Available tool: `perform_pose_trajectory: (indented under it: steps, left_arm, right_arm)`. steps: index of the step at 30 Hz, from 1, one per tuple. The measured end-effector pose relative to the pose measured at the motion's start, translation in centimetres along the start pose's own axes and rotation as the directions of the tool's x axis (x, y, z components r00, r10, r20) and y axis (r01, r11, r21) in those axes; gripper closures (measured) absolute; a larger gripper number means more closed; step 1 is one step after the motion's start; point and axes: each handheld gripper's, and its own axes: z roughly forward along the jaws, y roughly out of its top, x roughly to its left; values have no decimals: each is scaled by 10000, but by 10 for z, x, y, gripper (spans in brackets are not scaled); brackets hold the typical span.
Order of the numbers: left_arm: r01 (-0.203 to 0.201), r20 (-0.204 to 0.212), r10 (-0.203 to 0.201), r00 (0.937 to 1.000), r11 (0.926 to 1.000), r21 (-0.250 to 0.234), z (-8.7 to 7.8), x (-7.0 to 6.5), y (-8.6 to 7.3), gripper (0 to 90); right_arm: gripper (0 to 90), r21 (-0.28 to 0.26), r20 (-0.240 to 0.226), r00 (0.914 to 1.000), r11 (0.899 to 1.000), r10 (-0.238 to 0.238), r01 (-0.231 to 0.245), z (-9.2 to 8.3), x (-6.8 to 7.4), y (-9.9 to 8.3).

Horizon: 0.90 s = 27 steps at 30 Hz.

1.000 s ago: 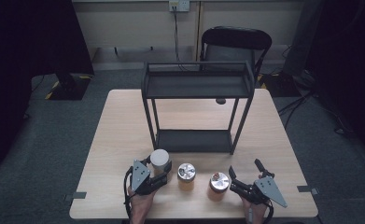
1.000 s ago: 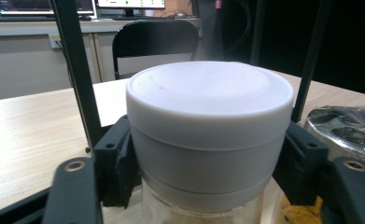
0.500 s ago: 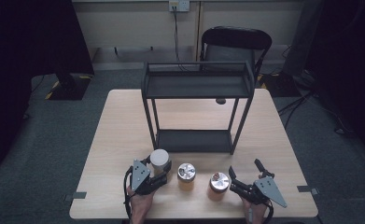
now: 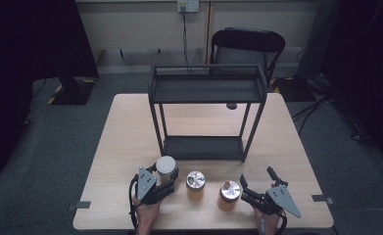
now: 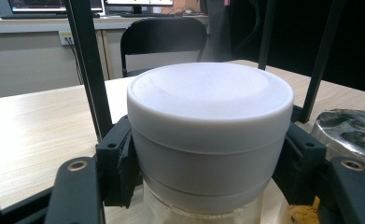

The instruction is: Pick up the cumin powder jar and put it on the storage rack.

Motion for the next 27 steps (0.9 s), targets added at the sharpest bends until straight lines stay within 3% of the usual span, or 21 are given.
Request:
perform_pose_trajectory:
  steps: [27]
  left_arm:
    - [-257,-126,255,9996,9996,-120,-5,-4,18,342]
  right_arm:
    - [26,-18,2,10000,10000,1,-1,0,0,0]
